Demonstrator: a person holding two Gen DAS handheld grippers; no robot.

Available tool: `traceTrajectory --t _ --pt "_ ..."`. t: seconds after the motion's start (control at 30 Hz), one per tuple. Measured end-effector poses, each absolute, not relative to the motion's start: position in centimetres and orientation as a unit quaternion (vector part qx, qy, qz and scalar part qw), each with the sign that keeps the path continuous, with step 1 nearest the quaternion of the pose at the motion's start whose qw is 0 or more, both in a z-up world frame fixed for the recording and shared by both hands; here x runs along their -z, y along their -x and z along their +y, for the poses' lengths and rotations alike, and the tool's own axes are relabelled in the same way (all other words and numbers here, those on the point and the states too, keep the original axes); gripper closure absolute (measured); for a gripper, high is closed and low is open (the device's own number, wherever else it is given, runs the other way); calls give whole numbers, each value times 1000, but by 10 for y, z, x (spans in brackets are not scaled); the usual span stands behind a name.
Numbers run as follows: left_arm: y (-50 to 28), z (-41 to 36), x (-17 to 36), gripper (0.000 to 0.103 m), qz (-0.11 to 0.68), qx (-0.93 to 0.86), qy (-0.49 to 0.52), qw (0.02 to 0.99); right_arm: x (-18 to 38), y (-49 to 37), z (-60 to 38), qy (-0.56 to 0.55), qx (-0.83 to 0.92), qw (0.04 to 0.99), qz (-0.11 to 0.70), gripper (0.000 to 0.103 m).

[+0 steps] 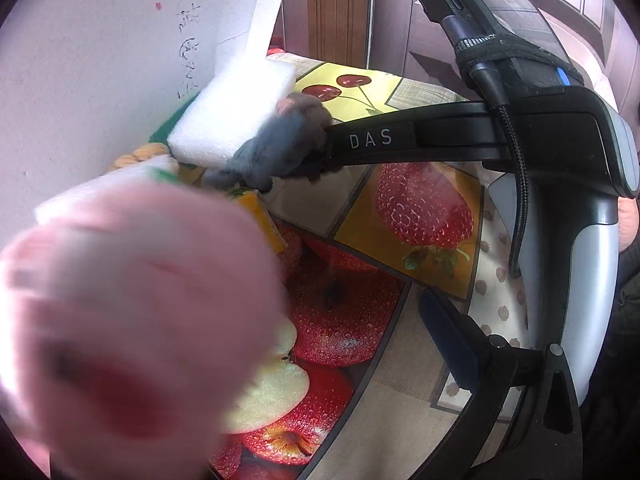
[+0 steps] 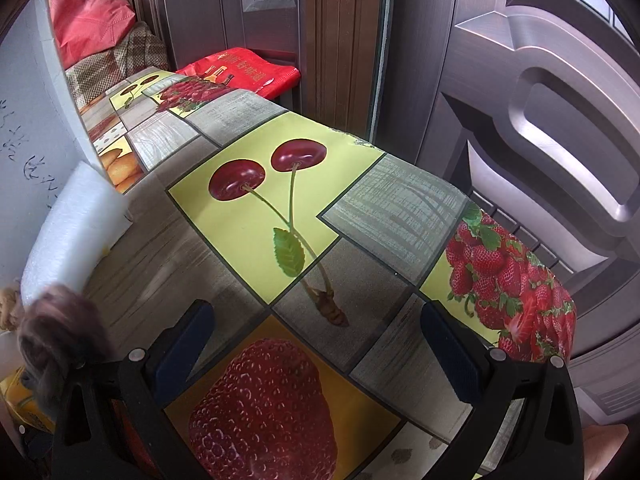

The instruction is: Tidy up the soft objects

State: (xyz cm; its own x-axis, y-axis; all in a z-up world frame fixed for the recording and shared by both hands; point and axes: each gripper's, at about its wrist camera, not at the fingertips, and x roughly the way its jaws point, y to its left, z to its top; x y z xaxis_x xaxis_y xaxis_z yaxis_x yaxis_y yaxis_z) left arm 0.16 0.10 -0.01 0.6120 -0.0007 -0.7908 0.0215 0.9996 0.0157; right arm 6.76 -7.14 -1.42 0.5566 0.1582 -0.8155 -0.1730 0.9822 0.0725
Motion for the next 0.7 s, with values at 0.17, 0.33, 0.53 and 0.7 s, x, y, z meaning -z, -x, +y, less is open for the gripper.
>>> traceTrajectory --t 0.17,0.33,0.53,0.7 --pt "-2 0 1 1 440 7 -12 898 15 -66 -74 8 -94 882 462 0" --pt "1 -1 1 1 440 7 -12 898 15 -68 -72 8 -94 882 462 0" --pt "0 -2 1 1 440 7 -12 898 15 -68 -72 8 -94 882 462 0" --pt "-1 -2 1 1 440 7 -13 898 15 -68 -72 8 -94 882 461 0"
